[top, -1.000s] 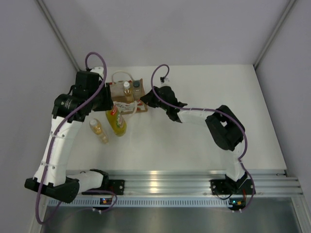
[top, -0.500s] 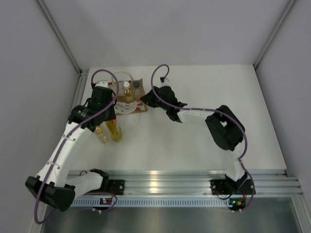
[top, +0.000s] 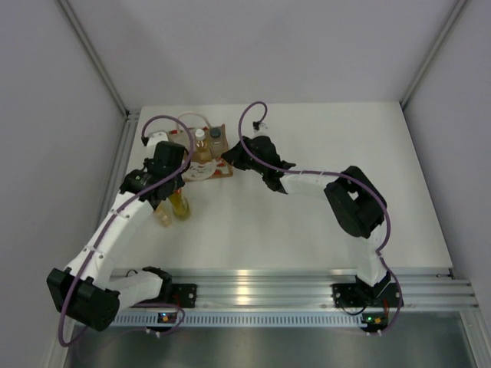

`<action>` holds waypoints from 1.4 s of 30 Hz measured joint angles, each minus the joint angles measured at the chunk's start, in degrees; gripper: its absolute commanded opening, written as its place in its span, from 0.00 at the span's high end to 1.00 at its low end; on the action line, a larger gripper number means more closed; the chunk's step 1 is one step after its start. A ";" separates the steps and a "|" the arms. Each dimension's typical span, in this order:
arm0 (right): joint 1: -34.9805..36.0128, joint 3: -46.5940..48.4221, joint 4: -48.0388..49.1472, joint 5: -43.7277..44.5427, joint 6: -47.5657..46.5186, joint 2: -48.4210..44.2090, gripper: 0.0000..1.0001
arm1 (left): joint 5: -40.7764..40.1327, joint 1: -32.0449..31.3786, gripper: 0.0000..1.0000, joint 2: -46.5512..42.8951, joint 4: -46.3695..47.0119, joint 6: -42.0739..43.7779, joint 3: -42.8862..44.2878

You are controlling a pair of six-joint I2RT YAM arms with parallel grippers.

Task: Take the personal care products out of the canvas bag

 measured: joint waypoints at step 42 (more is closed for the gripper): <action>-0.04 -0.04 0.15 -0.55 0.37 0.00 1.00 | 2.56 1.20 0.02 2.03 4.98 -1.55 6.47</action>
